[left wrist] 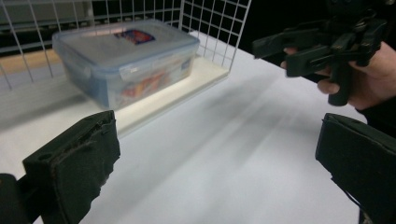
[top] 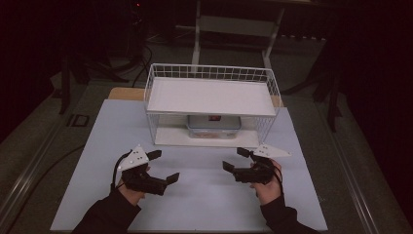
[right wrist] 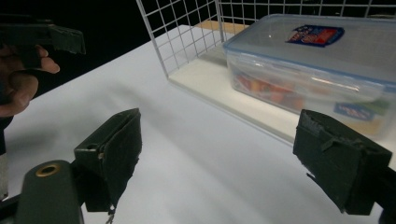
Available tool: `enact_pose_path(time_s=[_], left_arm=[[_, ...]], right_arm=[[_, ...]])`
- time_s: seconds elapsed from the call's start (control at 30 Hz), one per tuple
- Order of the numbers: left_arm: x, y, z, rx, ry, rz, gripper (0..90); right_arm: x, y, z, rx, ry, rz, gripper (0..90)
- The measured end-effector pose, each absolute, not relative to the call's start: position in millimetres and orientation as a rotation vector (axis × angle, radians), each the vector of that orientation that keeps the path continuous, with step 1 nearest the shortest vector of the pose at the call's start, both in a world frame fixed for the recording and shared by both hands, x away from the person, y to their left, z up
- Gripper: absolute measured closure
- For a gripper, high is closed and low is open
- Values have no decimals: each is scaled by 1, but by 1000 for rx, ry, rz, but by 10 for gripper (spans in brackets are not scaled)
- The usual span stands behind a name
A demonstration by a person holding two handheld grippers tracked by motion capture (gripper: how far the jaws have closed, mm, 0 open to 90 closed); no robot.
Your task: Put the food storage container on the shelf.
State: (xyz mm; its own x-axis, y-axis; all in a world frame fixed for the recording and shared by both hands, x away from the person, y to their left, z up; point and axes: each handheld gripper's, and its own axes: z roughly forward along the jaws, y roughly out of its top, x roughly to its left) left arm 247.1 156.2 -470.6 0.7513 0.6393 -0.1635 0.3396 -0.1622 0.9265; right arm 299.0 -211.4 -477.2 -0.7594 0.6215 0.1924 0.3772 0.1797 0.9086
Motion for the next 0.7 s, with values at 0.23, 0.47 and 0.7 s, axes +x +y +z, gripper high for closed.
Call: enact_pose_path(time_s=[0.23,0.47,0.7], left_arm=[[242,162,-478,1781,758,253,0],[236,166,-482,1806,729,228,0],[229,173,-486,1800,715,226,0]], right_arm=[[282,-229,-477,949,2233,1610,151],[263,-250,-481,937,2253,1571,151],[248,-267,-486,961,2236,1567,153]])
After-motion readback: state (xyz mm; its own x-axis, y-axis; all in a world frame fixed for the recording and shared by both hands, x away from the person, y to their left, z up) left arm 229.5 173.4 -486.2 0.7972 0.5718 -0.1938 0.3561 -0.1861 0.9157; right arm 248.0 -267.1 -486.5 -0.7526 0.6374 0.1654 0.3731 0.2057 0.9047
